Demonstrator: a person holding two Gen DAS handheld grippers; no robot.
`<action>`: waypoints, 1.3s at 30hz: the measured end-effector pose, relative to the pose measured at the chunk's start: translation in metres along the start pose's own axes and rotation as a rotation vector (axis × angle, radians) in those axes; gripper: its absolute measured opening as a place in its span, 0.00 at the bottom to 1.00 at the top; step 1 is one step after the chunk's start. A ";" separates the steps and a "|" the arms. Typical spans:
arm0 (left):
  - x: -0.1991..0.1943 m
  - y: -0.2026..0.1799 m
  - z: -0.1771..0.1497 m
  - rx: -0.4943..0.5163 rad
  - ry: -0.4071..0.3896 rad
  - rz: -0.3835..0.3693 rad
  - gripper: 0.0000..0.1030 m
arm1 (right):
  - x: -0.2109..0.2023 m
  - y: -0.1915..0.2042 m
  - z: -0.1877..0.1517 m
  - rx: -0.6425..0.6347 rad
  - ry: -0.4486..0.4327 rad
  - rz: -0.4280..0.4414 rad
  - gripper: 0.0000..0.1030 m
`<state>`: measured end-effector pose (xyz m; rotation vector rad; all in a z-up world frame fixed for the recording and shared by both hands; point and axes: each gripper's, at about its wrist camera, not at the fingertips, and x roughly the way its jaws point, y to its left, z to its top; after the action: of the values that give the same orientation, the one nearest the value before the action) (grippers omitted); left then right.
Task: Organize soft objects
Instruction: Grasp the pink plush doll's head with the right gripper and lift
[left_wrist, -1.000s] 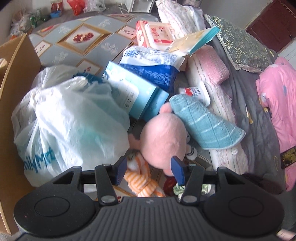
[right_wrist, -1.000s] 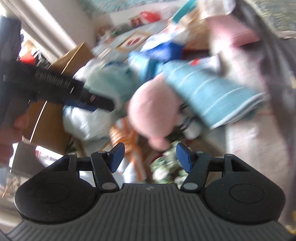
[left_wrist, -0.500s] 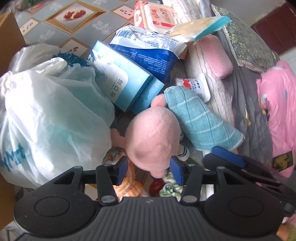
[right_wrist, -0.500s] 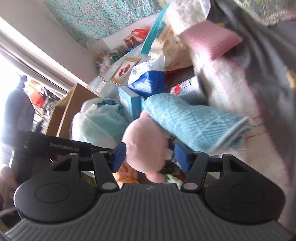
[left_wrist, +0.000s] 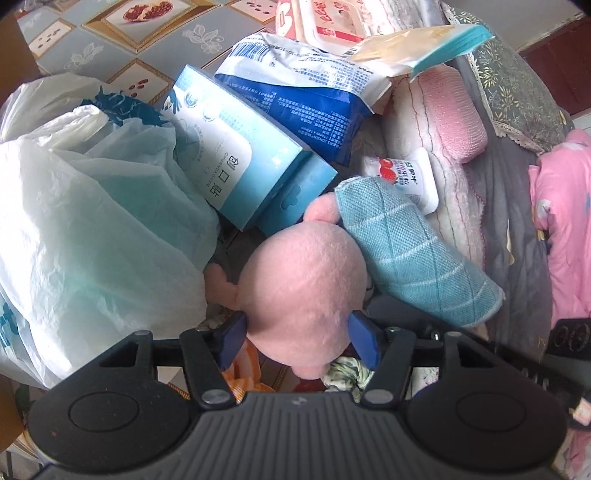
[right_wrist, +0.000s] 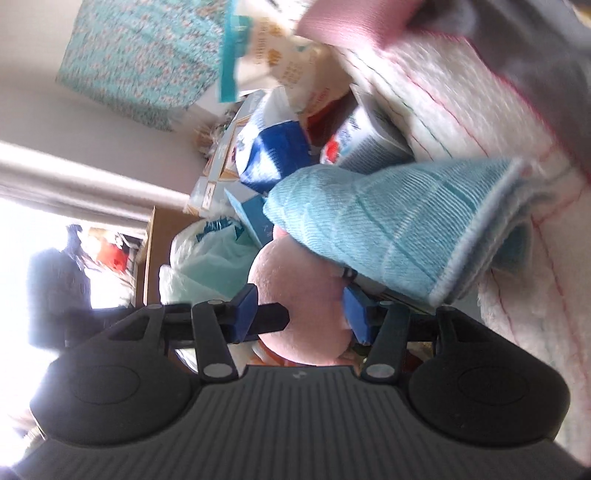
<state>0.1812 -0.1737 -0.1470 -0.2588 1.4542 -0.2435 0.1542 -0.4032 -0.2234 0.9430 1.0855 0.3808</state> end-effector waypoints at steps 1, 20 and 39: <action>0.000 -0.003 -0.001 0.014 -0.003 0.001 0.60 | 0.002 -0.003 0.000 0.028 -0.002 0.011 0.49; -0.045 -0.052 -0.019 0.253 -0.096 -0.004 0.50 | -0.001 0.011 0.002 0.081 -0.023 0.095 0.31; -0.041 -0.002 -0.022 0.206 0.019 -0.066 0.58 | -0.022 0.031 -0.014 0.010 -0.124 -0.111 0.48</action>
<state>0.1548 -0.1629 -0.1104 -0.1376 1.4281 -0.4477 0.1373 -0.3940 -0.1879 0.8987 1.0224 0.2235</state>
